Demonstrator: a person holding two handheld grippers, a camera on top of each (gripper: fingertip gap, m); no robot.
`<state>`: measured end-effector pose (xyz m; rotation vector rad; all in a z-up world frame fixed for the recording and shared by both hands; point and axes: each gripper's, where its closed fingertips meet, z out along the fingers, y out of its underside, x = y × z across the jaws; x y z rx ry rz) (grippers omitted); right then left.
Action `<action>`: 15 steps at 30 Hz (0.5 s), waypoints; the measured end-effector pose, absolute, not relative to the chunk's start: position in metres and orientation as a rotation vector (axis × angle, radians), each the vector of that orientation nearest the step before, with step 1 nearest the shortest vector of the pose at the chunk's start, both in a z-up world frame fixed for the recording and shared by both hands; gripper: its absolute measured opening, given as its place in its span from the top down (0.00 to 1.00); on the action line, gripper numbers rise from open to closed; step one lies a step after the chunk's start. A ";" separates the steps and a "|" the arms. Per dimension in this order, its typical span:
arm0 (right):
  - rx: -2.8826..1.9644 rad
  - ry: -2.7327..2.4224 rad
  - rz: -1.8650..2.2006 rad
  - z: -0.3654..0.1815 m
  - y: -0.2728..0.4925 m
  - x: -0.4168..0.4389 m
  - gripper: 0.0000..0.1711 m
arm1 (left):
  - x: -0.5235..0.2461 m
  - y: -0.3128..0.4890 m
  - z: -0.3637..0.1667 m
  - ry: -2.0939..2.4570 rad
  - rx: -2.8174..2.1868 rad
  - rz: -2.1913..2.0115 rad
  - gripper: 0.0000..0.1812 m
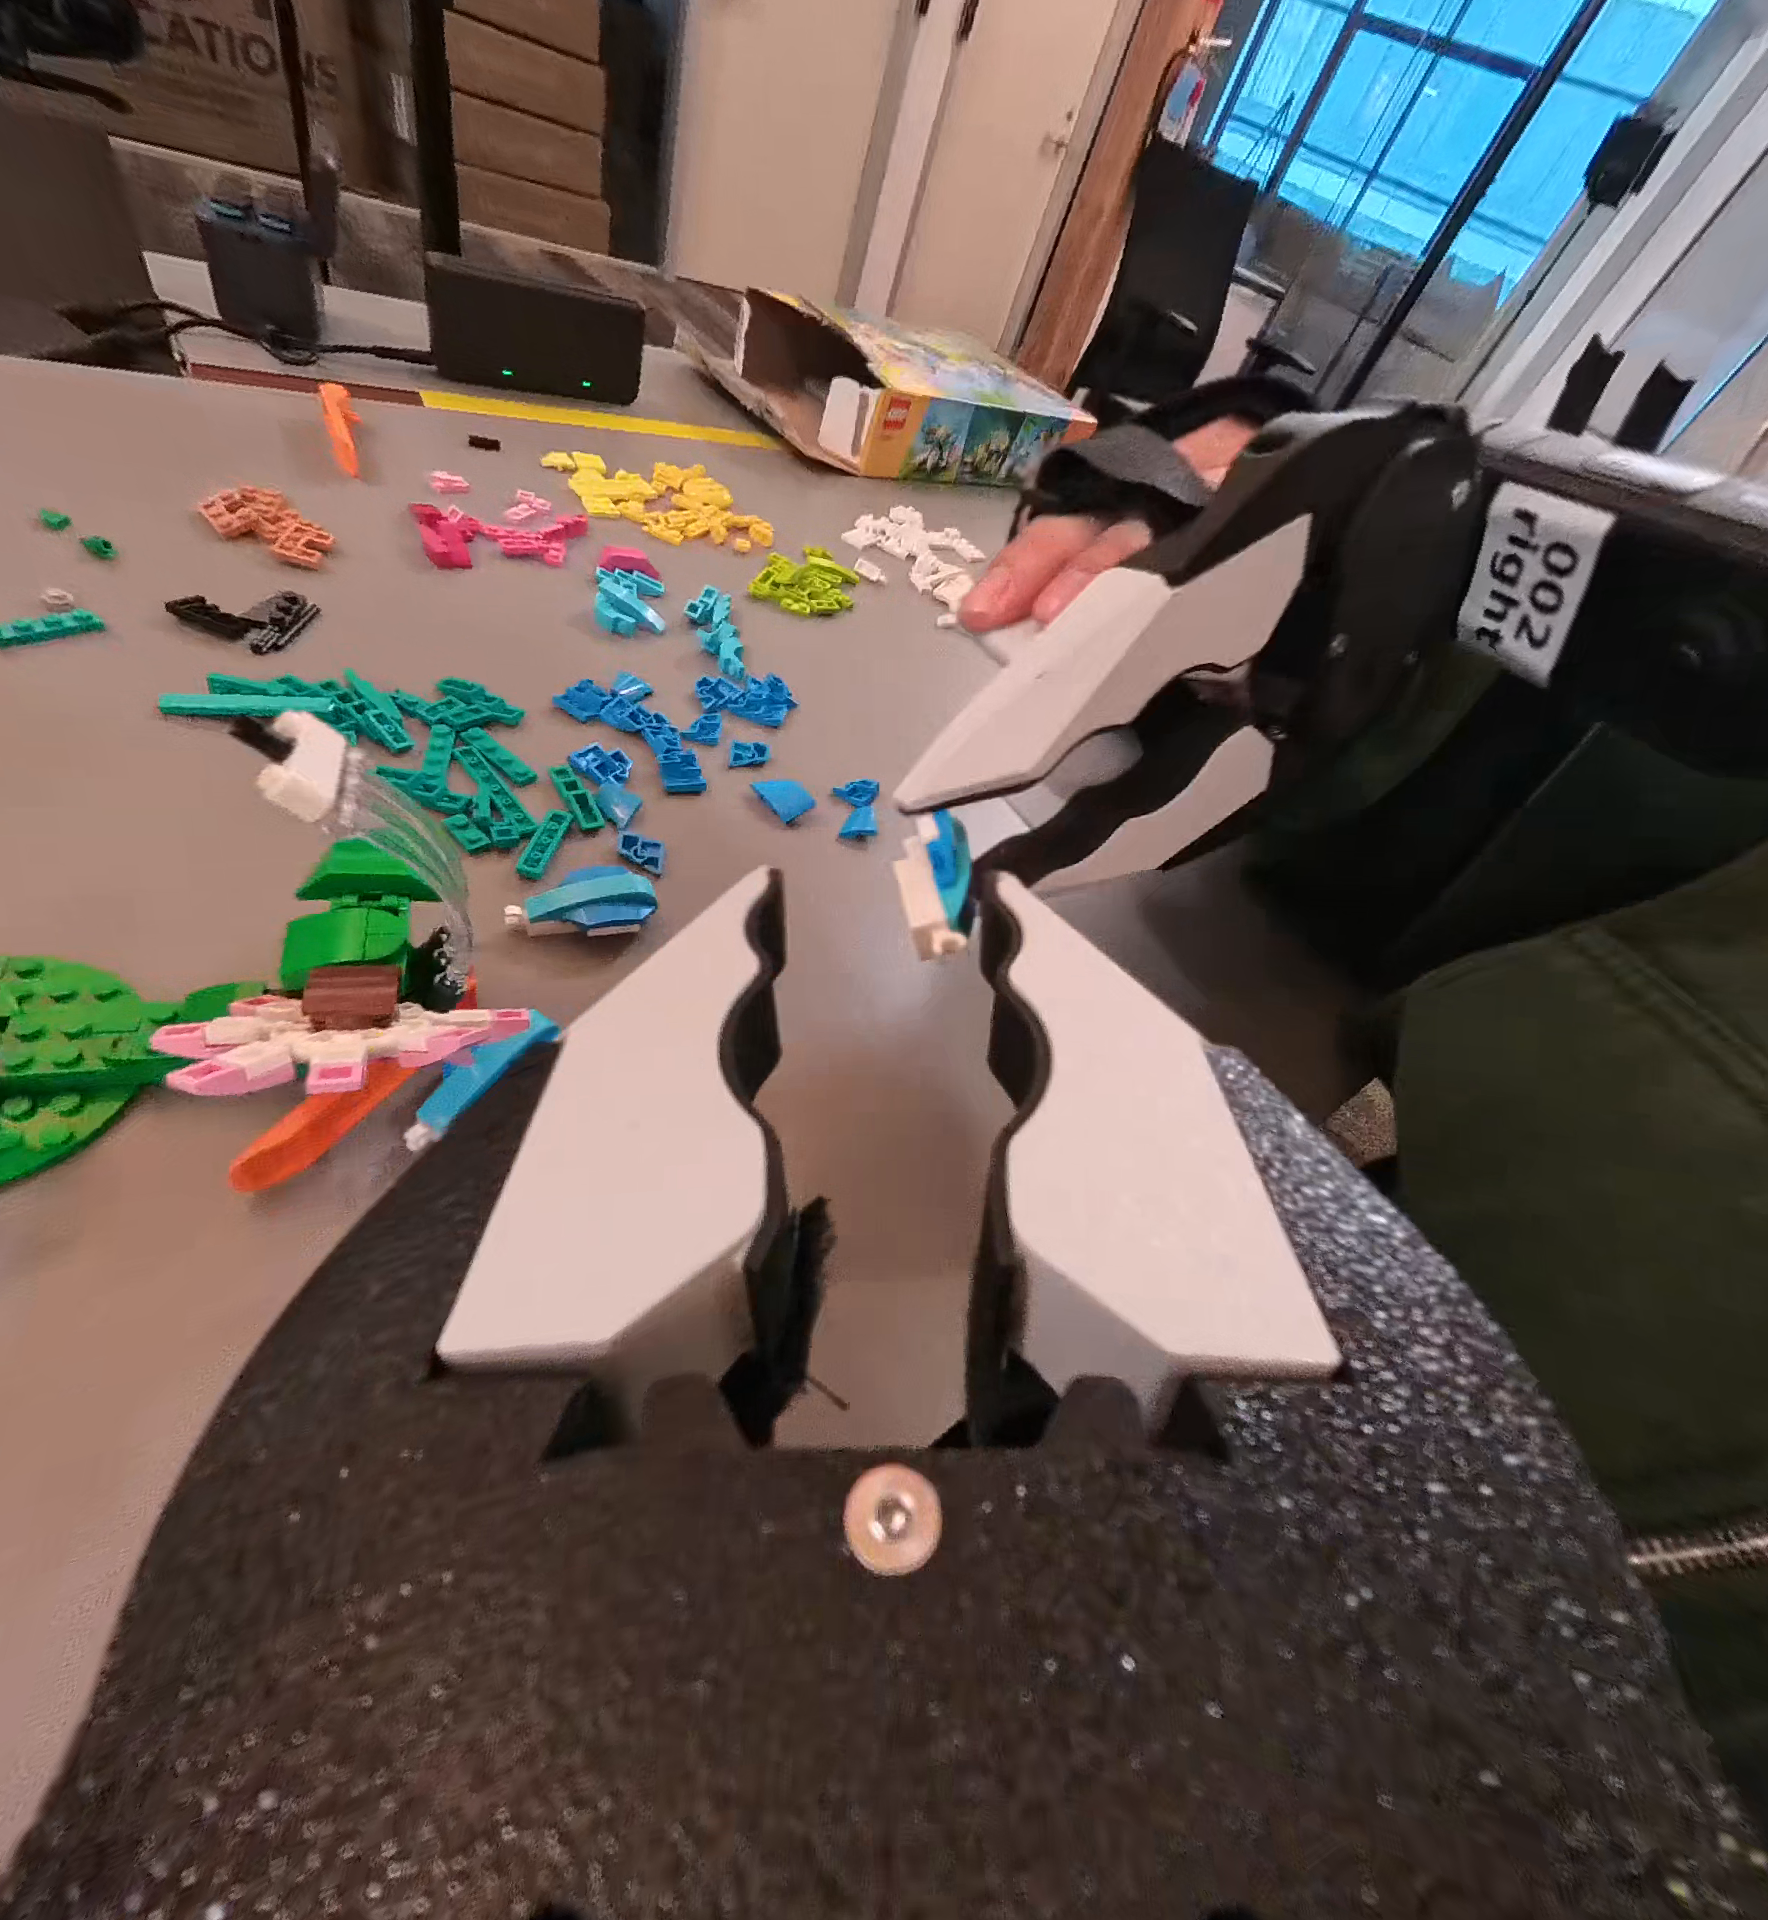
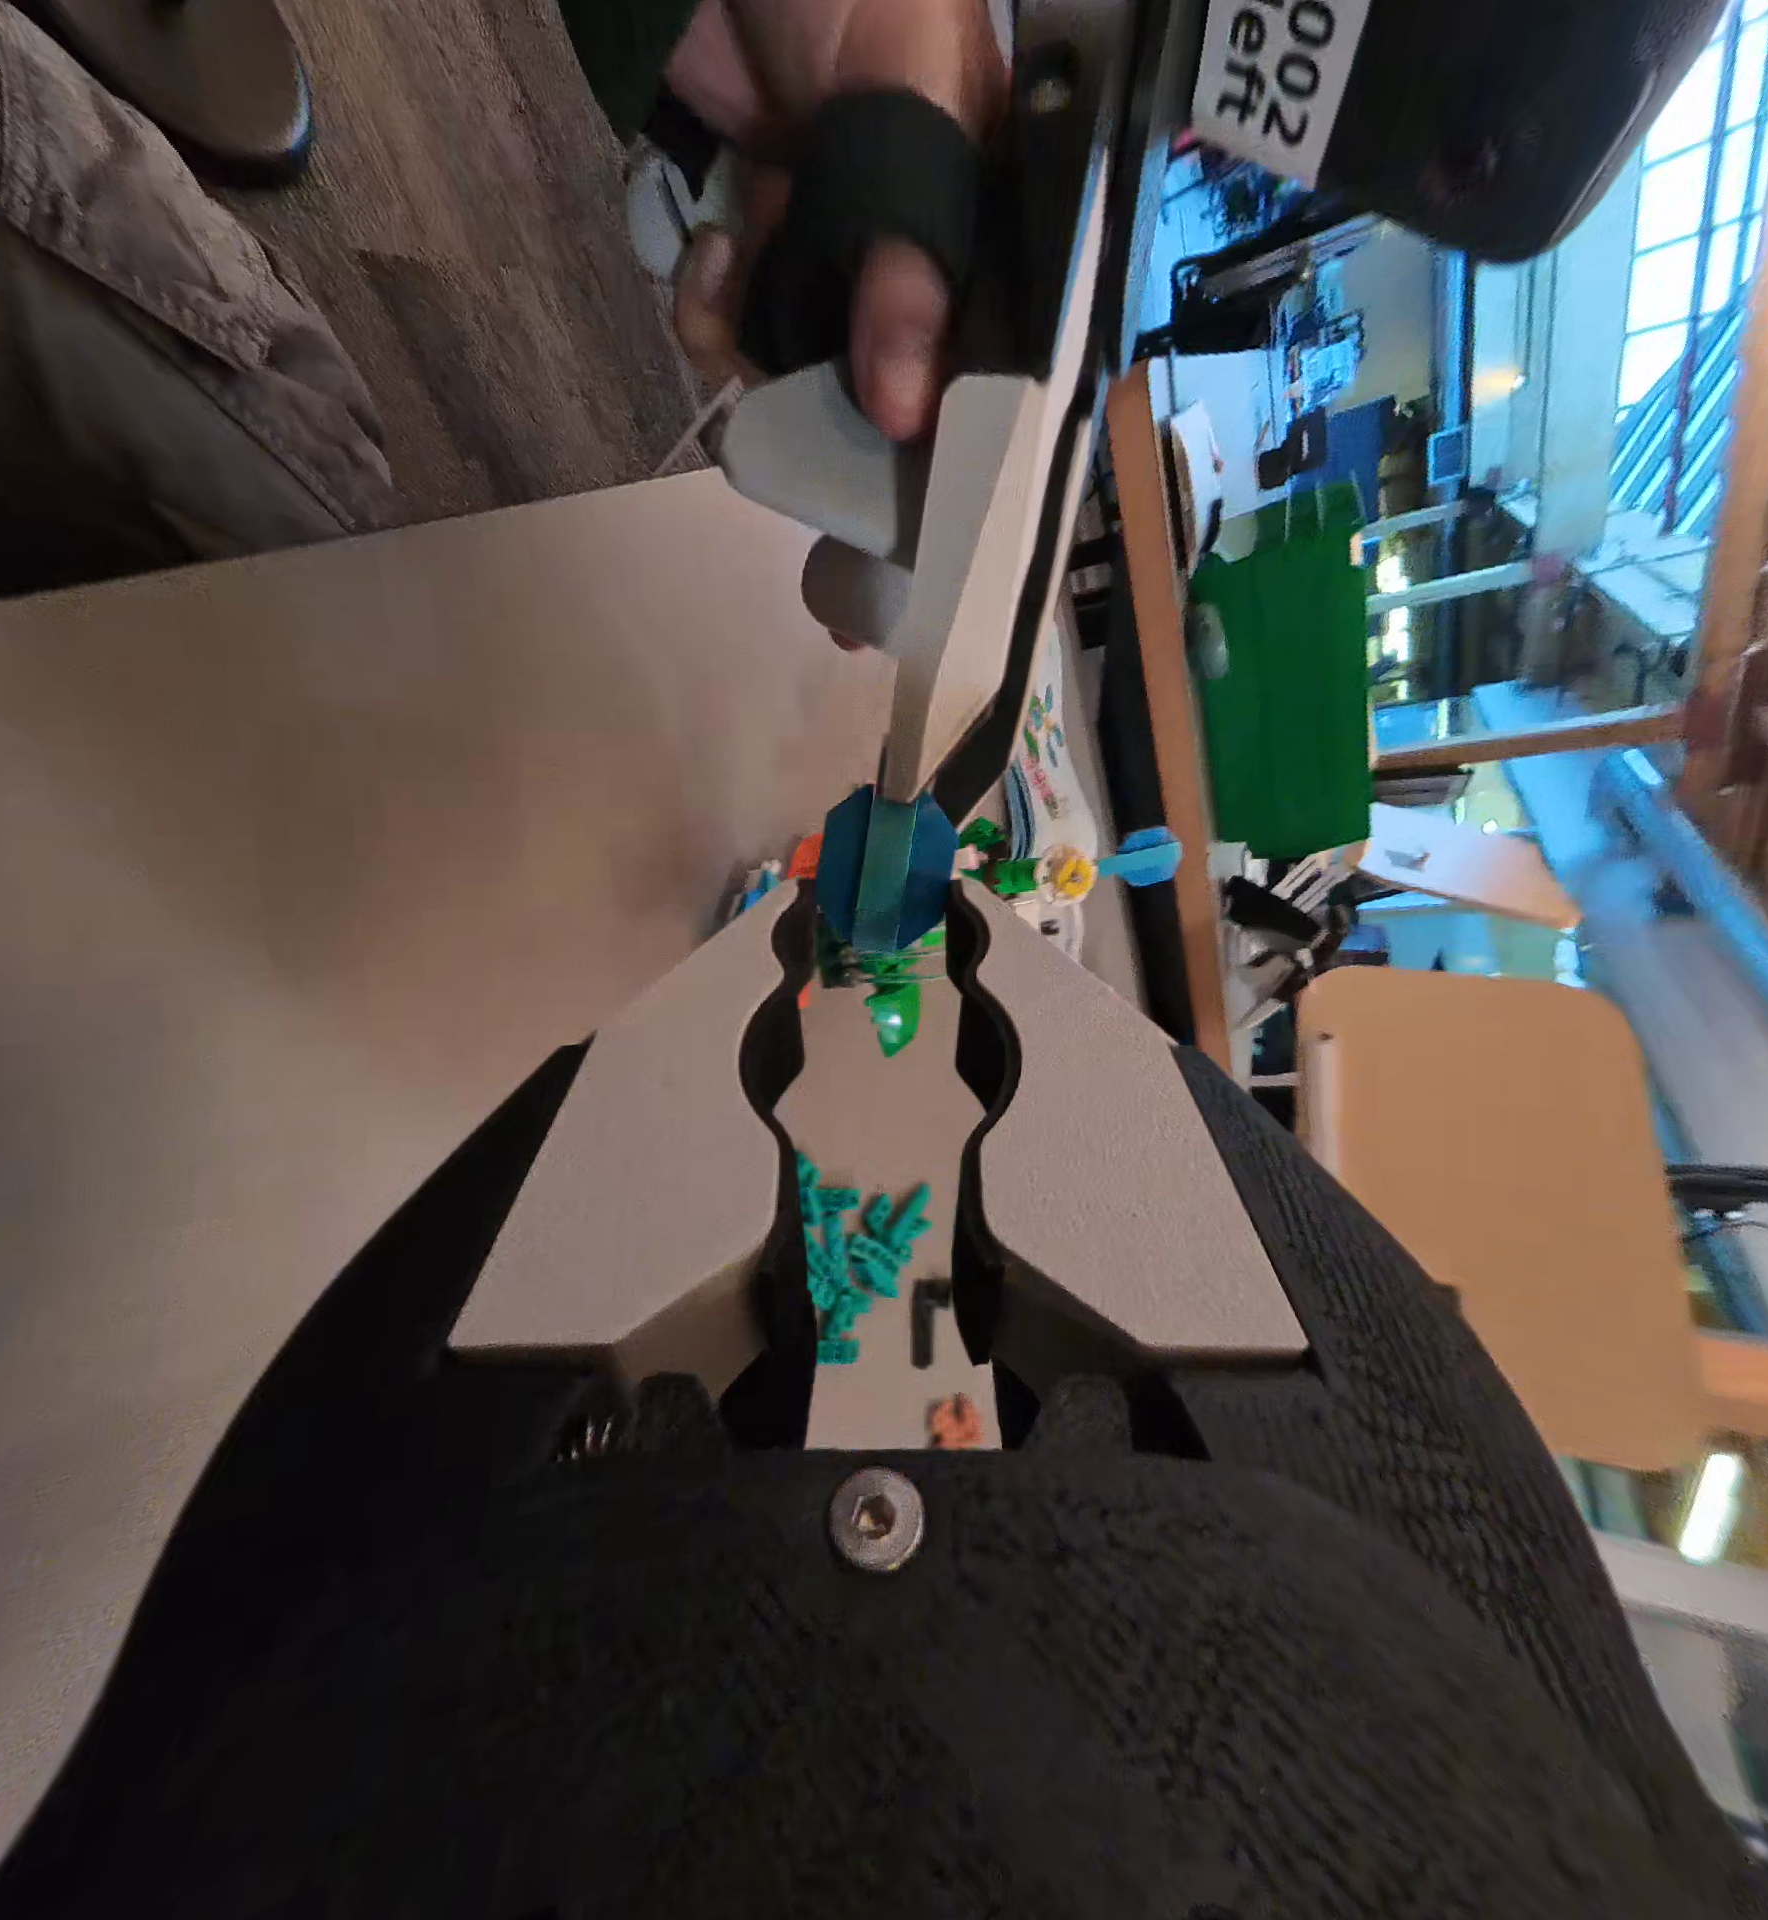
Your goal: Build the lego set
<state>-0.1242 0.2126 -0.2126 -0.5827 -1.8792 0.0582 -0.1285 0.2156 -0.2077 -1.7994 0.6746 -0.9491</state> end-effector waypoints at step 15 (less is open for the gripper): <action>-1.176 -1.604 1.256 -0.161 0.202 -0.129 0.84 | -0.135 0.206 -0.164 0.764 -1.474 -0.841 0.94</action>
